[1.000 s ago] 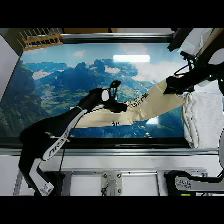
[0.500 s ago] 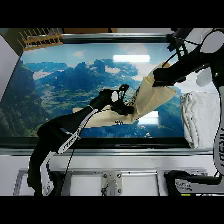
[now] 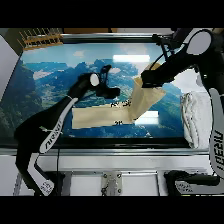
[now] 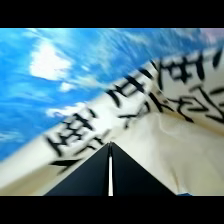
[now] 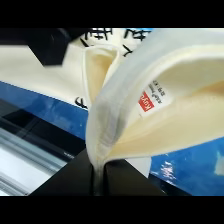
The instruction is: Fold the clothes and pants, and hang the long-sleeved shirts on hangers.
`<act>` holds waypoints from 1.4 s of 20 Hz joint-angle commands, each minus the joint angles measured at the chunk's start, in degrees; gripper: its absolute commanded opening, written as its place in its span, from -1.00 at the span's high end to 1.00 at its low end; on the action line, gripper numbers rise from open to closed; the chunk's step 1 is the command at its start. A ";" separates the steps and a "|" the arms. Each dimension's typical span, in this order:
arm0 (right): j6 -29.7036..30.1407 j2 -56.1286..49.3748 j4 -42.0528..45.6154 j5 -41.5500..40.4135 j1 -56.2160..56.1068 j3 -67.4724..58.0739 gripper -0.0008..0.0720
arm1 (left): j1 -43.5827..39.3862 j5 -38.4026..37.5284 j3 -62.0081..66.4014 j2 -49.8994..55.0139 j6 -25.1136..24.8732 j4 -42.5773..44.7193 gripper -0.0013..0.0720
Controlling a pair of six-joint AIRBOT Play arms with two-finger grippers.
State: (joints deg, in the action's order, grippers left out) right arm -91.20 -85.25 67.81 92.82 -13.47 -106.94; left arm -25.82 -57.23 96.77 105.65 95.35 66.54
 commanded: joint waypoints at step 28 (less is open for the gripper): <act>20.57 -18.62 -27.56 -37.07 -19.78 9.53 -0.58 | 31.32 -0.83 -19.65 -30.62 -4.59 -0.09 0.95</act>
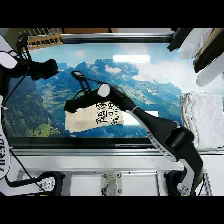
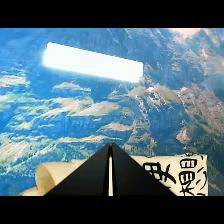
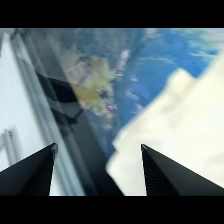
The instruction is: Fold the clothes and pants, and hang the long-sleeved shirts on hangers.
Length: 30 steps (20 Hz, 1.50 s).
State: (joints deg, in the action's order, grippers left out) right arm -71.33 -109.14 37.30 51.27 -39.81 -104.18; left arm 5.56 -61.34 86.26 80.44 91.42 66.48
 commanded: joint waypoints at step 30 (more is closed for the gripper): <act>4.59 8.46 -2.89 0.68 22.01 31.02 0.95 | -12.24 14.38 -35.56 -22.64 -1.55 -0.57 0.95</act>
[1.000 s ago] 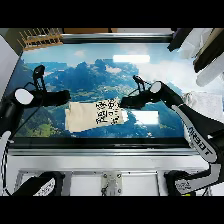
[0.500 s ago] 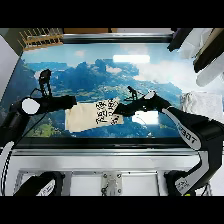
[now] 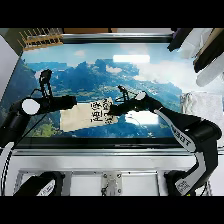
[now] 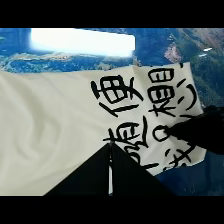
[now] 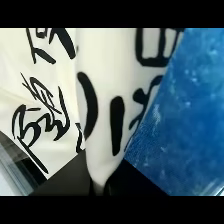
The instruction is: Fold the clothes and pants, and hang the long-sleeved shirts on hangers.
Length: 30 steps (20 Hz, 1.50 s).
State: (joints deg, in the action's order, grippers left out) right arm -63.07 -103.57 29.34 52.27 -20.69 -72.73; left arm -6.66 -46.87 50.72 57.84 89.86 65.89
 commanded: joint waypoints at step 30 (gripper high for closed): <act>-19.78 40.54 18.88 3.52 62.84 -4.90 0.95 | -0.04 -2.56 -0.02 -0.04 -0.04 0.07 0.95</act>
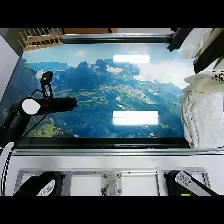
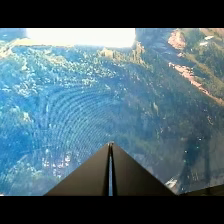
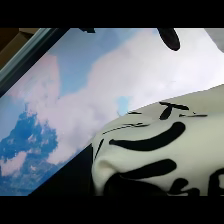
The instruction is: Fold the clothes and pants, and hang the long-sleeved shirts on hangers.
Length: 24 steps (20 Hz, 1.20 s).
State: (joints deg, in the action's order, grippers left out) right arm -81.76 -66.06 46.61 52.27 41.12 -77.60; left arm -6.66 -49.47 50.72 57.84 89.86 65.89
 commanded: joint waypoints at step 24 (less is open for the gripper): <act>-11.76 5.79 48.98 26.67 1.29 13.44 0.95 | -0.04 0.04 -0.02 -0.04 -0.04 0.09 0.95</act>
State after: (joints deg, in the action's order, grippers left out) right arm -93.49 -60.20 94.61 79.33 42.37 -64.64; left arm -6.66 -49.43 50.72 57.84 89.91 65.95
